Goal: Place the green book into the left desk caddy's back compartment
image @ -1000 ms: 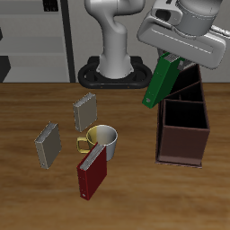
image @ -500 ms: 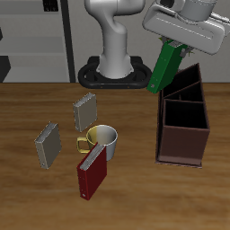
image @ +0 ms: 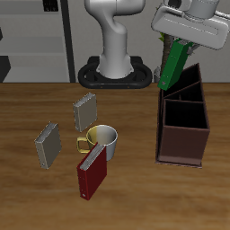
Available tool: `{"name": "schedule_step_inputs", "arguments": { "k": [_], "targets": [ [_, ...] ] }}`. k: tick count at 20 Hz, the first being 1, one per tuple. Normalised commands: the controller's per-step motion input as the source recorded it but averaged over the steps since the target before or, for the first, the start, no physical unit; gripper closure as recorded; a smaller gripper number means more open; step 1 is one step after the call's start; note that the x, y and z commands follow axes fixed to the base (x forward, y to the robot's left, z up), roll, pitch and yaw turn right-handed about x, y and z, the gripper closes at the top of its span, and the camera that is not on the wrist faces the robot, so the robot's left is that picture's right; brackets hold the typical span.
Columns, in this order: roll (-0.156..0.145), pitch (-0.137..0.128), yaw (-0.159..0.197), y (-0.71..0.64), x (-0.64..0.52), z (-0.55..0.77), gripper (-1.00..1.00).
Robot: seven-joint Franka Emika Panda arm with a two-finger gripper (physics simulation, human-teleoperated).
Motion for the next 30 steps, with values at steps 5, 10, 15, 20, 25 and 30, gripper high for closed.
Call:
{"name": "schedule_step_inputs", "arguments": {
  "k": [5,10,15,20,25,30],
  "targets": [
    [0.021,-0.052,0.065,0.27,-0.27,-0.10,1.00],
    [0.012,-0.040,0.066,0.10,-0.31,-0.08,1.00],
    [0.004,-0.020,0.037,-0.01,-0.35,-0.12,1.00],
    [0.037,-0.006,0.019,0.11,-0.24,-0.14,1.00],
    [0.036,-0.006,0.017,0.24,-0.26,-0.14,1.00],
    [0.031,-0.009,0.025,0.21,-0.14,-0.09,1.00]
  ]
}}
